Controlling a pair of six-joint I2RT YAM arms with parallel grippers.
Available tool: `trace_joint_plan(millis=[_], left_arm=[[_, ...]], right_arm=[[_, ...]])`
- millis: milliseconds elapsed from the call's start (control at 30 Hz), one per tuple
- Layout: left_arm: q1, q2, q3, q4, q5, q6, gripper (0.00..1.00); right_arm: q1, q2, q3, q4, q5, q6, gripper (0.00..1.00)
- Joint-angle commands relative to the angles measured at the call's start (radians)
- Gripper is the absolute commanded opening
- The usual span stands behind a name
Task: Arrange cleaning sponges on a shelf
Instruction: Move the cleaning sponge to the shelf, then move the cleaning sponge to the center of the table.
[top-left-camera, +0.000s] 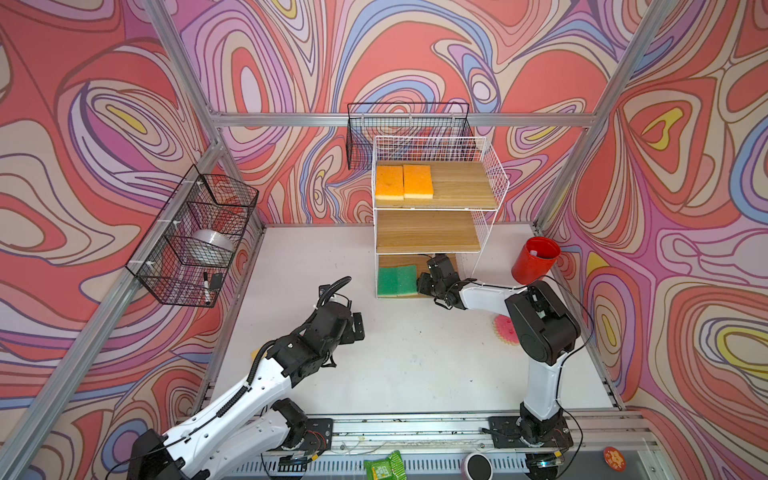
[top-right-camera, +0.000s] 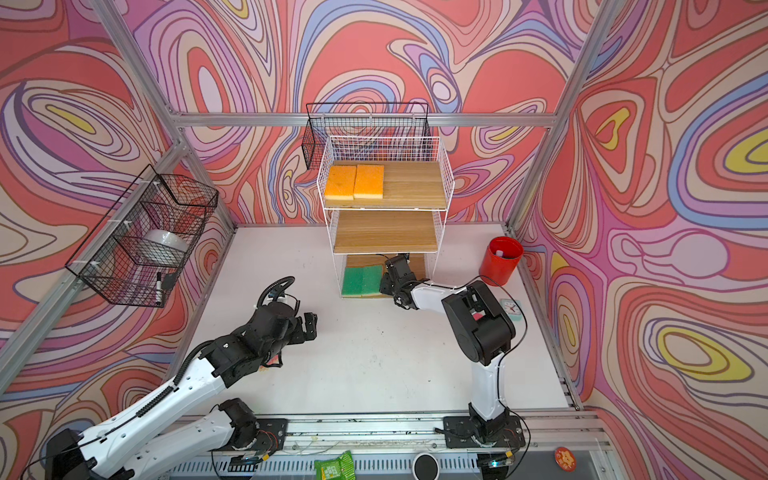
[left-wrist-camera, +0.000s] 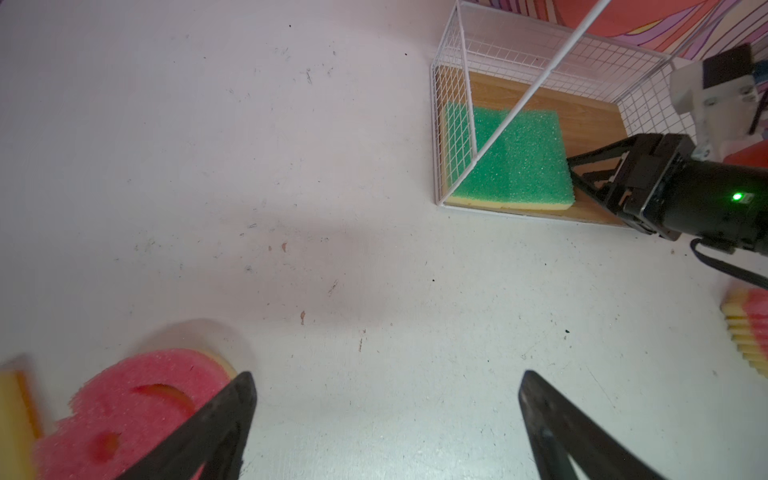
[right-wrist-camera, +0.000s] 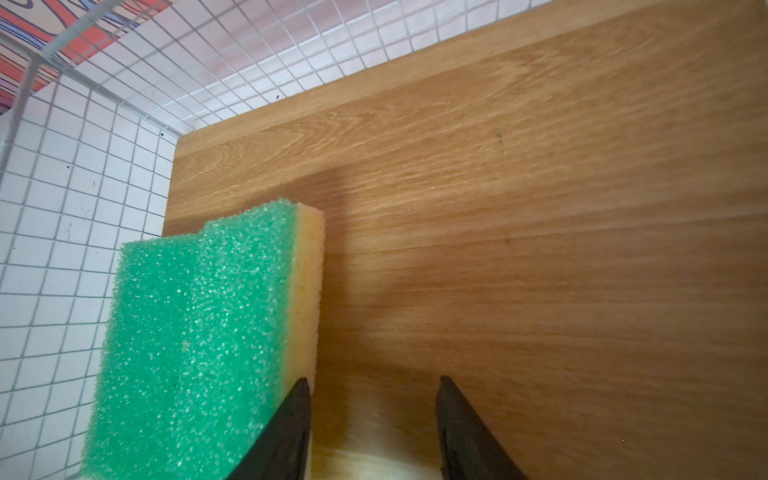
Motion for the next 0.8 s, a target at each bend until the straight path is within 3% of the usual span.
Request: trace_joint_plan(millis=[0, 233, 533, 767], left_arm=[[0.006, -0.033, 0.062, -0.174, -0.039, -0.042, 1.00], [0.006, -0.067, 0.132, -0.325, -0.063, -0.102, 1.00], [0.005, -0.082, 0.175, -0.419, -0.108, -0.132, 1.00], [0.049, -0.006, 0.304, -0.594, -0.110, -0.124, 1.00]], right_arm=[[0.001, -0.043, -0.017, -0.038, 0.039, -0.036, 0.52], [-0.008, -0.055, -0.019, -0.082, 0.076, -0.089, 0.55], [-0.024, 0.006, 0.017, -0.069, 0.025, -0.114, 0.56], [-0.027, -0.104, -0.065, -0.010, 0.029, -0.111, 0.60]])
